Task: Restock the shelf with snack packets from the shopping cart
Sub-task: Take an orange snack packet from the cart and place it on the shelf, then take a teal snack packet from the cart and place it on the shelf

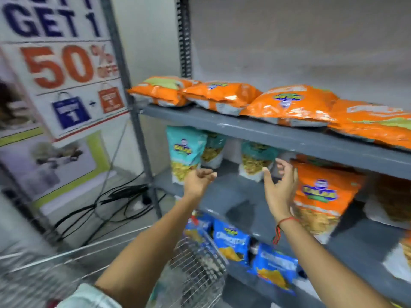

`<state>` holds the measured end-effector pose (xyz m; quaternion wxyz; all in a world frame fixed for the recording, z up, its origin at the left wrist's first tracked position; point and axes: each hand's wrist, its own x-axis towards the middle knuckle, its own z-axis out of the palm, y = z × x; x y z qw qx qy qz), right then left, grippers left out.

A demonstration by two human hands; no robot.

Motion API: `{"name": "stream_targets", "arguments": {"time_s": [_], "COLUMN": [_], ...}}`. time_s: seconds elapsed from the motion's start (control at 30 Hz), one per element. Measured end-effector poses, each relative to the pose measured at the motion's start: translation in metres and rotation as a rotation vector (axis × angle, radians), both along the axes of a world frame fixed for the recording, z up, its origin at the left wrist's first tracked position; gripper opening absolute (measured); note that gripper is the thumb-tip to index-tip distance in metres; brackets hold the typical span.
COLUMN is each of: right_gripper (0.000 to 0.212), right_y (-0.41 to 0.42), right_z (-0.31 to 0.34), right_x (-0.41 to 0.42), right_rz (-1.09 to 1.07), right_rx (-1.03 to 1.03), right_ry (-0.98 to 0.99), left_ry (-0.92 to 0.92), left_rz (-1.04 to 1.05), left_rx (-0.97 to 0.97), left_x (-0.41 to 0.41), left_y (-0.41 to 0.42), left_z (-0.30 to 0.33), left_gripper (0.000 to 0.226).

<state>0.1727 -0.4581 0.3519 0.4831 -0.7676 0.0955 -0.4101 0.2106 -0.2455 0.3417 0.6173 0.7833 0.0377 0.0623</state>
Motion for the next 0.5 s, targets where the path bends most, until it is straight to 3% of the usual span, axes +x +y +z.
{"name": "stream_targets", "arguments": {"time_s": [0.13, 0.23, 0.3, 0.4, 0.43, 0.5], "right_gripper": [0.027, 0.027, 0.046, 0.108, 0.118, 0.116], "right_y": [0.116, 0.184, 0.216, 0.244, 0.25, 0.255], "right_z": [-0.034, -0.089, -0.138, -0.198, -0.214, -0.254], "right_x": [-0.006, -0.014, -0.021, -0.039, -0.045, -0.051], "right_rz": [0.388, 0.669, 0.818, 0.9, 0.923, 0.979], "right_rx": [-0.041, -0.066, -0.079, 0.027, 0.059, 0.046], "right_ry": [0.151, 0.471, 0.709, 1.038, 1.143, 1.296], "left_ry": [0.128, 0.261, 0.387, 0.633, 0.714, 0.809], "left_rz": [0.257, 0.371, 0.4, 0.372, 0.369, 0.367], "left_rx": [0.119, 0.261, 0.288, 0.417, 0.452, 0.44], "left_x": [-0.043, -0.094, -0.12, -0.145, -0.152, -0.16], "left_y": [0.144, 0.223, 0.265, 0.306, 0.313, 0.316], "left_z": [-0.031, -0.055, -0.088, -0.163, -0.188, -0.231], "left_gripper": [0.021, 0.017, 0.008, 0.019, 0.026, 0.03]}}
